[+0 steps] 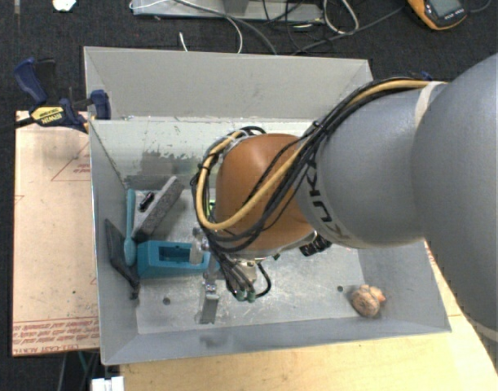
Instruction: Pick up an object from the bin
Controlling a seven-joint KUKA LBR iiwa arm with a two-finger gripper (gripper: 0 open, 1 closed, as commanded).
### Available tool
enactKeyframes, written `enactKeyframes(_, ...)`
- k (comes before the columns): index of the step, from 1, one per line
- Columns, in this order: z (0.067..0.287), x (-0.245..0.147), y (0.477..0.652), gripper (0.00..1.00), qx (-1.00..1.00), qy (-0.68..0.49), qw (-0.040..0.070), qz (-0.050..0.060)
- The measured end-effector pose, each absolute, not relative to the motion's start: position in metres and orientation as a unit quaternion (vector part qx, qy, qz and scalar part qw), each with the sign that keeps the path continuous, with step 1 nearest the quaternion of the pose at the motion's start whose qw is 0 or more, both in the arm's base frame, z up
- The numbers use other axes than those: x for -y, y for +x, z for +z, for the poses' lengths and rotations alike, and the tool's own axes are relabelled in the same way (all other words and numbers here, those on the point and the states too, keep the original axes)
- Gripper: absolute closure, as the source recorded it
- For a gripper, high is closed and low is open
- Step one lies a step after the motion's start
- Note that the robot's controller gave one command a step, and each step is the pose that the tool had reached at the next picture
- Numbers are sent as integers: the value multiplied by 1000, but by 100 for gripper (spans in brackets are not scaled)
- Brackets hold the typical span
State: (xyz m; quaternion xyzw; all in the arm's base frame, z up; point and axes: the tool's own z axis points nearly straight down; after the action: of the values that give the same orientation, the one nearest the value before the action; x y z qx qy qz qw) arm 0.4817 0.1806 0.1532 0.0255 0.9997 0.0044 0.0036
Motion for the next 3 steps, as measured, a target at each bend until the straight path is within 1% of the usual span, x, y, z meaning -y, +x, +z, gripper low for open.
enactKeyframes(1, 96, -132, 539, 0, -999, 33, 5, 5)
enactKeyframes(2, 129, -154, 587, 0, -1000, -14, 12, 8)
enactKeyframes(3, 73, -161, 567, 0, -1000, 25, 0, 4)
